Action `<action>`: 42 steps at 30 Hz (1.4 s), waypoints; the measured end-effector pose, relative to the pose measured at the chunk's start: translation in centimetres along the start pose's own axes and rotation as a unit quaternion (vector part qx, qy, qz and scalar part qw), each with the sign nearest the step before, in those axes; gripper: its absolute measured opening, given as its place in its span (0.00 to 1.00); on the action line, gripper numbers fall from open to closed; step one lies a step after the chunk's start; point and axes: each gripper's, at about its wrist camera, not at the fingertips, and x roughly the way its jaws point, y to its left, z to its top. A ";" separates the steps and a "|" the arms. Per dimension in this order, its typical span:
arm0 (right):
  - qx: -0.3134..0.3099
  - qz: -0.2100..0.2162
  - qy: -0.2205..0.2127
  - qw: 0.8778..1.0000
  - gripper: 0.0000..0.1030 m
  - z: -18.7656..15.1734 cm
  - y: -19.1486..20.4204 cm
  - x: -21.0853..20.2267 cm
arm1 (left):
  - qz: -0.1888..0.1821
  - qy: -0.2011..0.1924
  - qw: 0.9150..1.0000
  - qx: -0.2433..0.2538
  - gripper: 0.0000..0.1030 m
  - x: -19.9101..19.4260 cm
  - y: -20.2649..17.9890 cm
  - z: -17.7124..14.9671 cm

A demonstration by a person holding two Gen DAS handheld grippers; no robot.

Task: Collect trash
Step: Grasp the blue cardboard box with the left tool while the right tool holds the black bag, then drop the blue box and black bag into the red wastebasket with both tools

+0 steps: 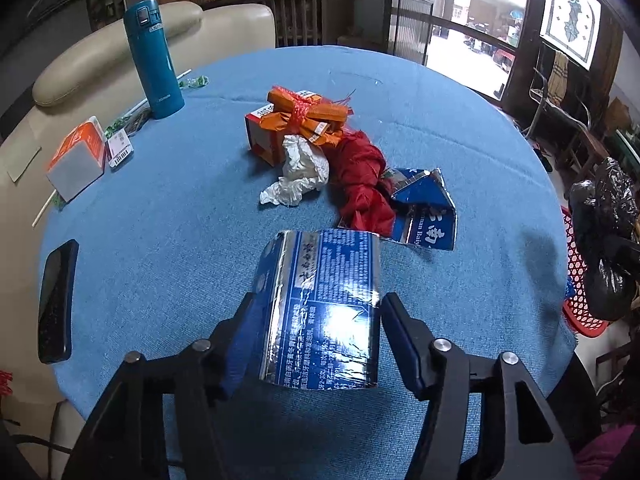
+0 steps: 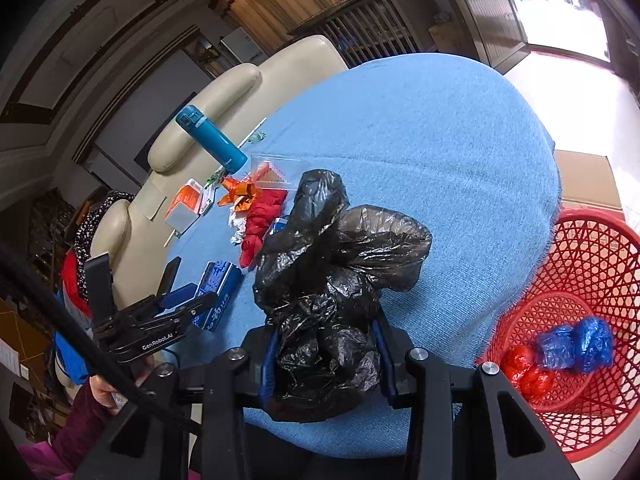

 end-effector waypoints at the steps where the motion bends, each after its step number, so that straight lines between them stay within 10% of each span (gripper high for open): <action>1: 0.001 0.001 0.000 1.000 0.41 0.0 -0.1 -0.1 | -0.001 0.003 1.000 -0.001 0.66 0.1 0.0 0.0; 22: -0.020 -0.002 -0.016 1.000 0.41 -0.2 0.8 -0.9 | 0.011 -0.023 1.000 0.015 0.57 -2.1 -2.2 1.9; 42: -0.011 -0.040 -0.115 0.993 0.41 -0.1 -2.2 -9.3 | 0.027 -0.134 0.975 0.176 0.57 -9.9 -17.9 6.1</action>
